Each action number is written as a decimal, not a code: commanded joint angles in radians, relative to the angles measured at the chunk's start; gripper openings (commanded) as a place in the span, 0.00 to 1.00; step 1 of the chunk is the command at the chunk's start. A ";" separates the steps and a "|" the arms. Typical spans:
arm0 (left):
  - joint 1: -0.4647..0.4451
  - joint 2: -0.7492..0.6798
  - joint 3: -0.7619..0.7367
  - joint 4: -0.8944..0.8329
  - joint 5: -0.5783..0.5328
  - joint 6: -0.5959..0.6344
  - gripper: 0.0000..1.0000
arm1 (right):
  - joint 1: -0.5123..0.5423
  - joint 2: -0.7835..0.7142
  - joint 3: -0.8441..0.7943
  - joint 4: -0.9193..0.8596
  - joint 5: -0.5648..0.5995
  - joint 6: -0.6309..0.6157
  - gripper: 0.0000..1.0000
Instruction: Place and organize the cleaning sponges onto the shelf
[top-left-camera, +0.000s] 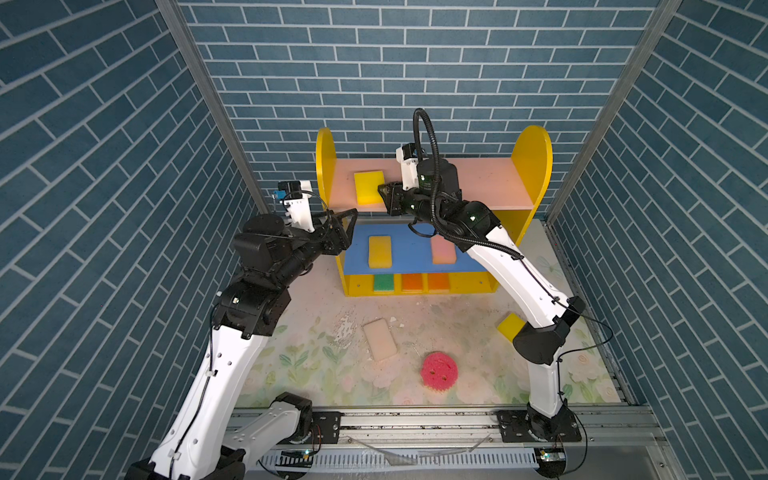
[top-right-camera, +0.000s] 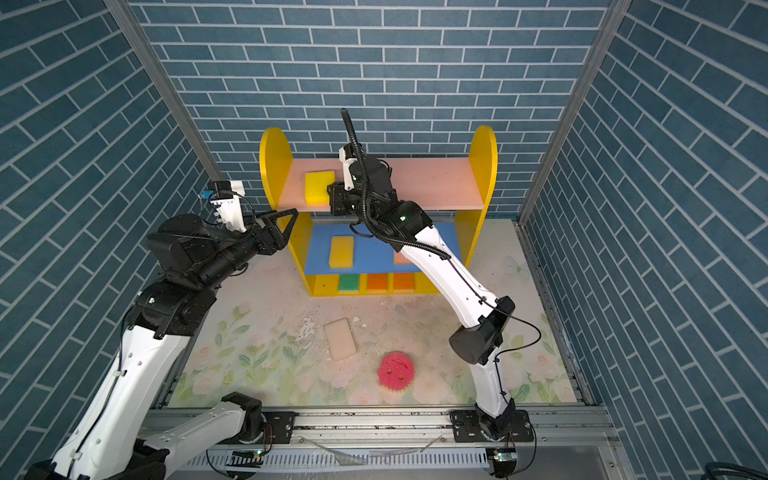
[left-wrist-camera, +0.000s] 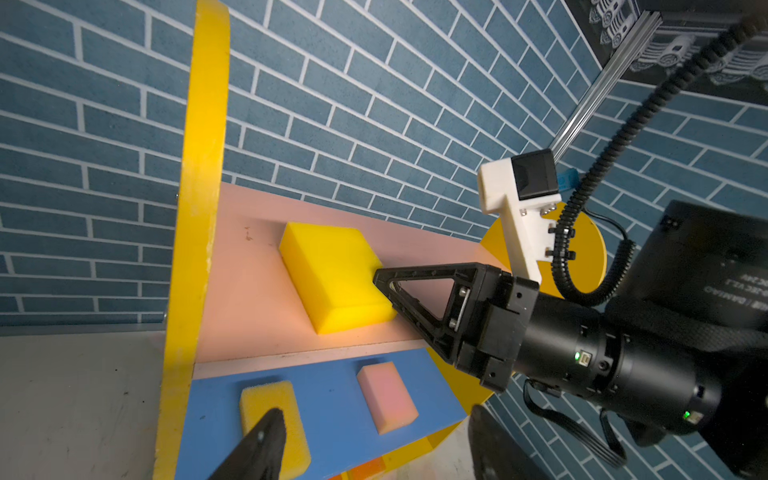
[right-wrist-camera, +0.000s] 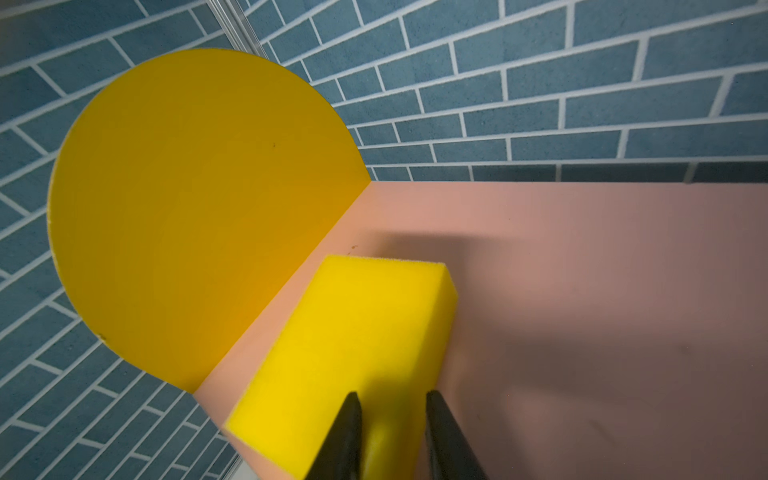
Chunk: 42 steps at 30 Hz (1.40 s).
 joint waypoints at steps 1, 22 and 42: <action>0.005 0.022 0.003 0.019 0.029 -0.005 0.55 | 0.013 -0.058 -0.058 0.016 0.040 0.028 0.29; -0.003 0.084 0.052 0.056 0.089 -0.056 0.46 | 0.035 -0.097 -0.047 0.031 0.089 0.026 0.39; -0.021 0.044 0.054 0.026 0.051 -0.024 0.38 | 0.100 -0.129 -0.040 -0.124 0.054 0.017 0.22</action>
